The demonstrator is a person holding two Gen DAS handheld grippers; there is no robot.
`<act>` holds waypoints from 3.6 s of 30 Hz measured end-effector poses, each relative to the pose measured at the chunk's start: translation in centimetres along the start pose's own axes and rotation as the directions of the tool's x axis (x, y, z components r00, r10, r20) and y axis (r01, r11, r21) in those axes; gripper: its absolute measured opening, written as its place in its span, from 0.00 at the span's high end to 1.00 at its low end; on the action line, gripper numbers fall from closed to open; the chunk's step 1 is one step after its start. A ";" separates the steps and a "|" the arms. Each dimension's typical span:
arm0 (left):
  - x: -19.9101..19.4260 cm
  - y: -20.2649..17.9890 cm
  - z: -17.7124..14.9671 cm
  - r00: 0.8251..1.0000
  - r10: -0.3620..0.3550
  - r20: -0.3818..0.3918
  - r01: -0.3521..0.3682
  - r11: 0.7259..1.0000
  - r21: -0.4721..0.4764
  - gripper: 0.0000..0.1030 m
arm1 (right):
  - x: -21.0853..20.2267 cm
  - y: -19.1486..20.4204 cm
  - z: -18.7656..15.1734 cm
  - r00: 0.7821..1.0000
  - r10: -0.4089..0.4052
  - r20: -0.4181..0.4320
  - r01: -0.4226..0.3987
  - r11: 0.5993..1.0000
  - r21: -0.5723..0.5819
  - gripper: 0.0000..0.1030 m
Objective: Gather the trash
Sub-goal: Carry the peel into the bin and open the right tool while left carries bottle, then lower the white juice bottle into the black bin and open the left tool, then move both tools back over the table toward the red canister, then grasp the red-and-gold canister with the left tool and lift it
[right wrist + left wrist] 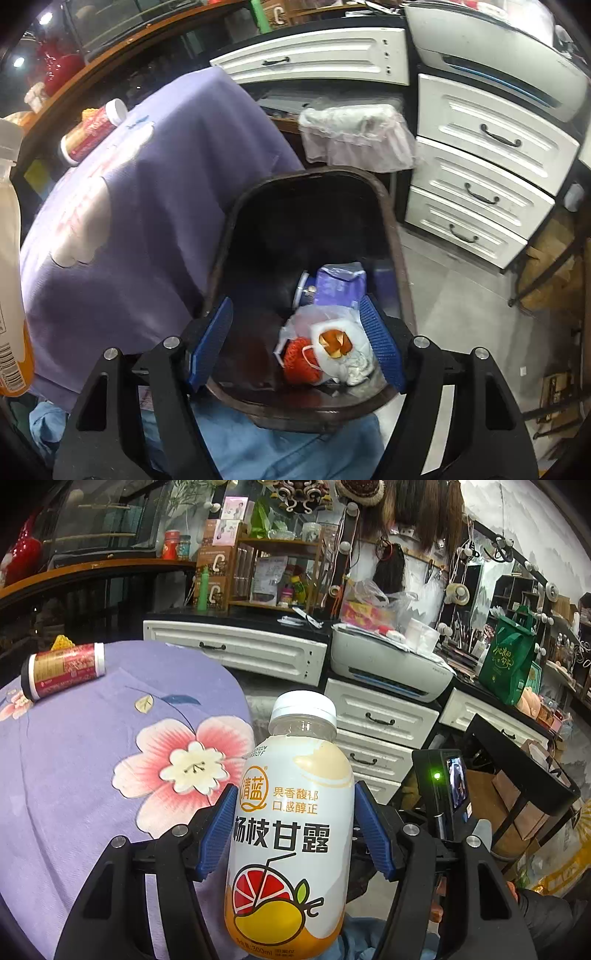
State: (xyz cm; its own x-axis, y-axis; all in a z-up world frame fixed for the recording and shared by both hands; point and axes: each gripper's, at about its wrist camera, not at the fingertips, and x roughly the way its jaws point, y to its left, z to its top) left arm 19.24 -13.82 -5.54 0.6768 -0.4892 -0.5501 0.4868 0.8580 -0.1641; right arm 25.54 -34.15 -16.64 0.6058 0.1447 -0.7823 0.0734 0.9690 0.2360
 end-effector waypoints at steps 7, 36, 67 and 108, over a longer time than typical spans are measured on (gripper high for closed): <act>1.7 -1.2 -0.8 0.999 -0.016 -0.039 0.017 1.000 0.017 0.39 | -4.4 -1.2 -0.8 0.989 -0.110 0.095 0.114 0.993 -0.037 0.31; 11.5 -6.0 -3.1 0.967 -0.013 -0.255 0.048 0.990 0.134 0.39 | -11.0 -5.9 -3.8 0.964 -0.201 0.176 0.192 0.979 0.070 0.30; 2.0 -1.4 1.2 0.997 0.019 -0.071 -0.011 0.993 0.115 0.06 | -9.7 -0.2 -0.8 0.987 -0.014 0.161 0.015 1.000 -0.004 0.24; 12.4 27.6 16.0 0.842 0.478 -0.249 -0.207 0.714 0.669 0.12 | -0.3 14.8 10.3 0.966 0.257 -0.034 -0.258 0.934 -0.249 0.18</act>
State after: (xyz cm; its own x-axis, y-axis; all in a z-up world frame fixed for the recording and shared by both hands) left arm 49.88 1.33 -3.78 0.6652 0.0373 -0.7457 0.5766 0.6088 0.5448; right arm 34.60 -21.97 -6.96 0.5766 0.3961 -0.7146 -0.2847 0.9172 0.2787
